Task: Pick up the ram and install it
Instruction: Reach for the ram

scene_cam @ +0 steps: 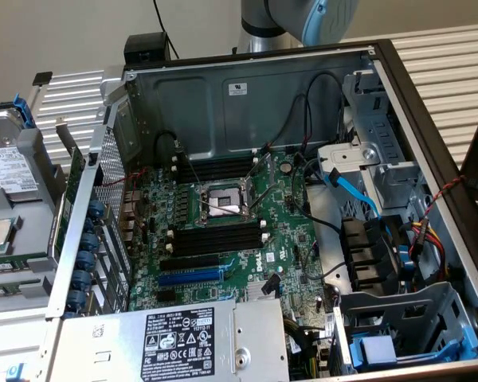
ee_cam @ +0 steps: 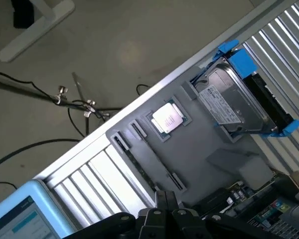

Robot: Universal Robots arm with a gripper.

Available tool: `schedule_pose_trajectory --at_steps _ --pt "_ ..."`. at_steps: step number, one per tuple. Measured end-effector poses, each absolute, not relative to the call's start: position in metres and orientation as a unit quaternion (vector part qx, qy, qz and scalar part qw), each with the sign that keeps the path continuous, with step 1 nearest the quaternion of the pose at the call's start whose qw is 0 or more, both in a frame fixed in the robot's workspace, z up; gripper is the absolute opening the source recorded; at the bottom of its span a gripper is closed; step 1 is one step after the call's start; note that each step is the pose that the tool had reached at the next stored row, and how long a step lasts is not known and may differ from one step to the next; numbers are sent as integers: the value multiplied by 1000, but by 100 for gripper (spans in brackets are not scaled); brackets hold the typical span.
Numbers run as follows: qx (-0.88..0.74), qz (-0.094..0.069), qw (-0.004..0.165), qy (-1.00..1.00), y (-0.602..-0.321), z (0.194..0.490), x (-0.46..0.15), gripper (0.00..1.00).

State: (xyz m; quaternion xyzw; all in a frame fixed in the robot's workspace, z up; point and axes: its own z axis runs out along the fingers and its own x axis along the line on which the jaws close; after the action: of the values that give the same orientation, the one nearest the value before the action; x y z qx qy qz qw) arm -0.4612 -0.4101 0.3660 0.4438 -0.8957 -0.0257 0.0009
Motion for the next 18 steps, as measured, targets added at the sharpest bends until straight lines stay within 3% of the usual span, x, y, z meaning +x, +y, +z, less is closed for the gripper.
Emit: schedule_pose_trajectory --at_steps 18 --pt "584 -25 5 -812 -410 366 -461 11"
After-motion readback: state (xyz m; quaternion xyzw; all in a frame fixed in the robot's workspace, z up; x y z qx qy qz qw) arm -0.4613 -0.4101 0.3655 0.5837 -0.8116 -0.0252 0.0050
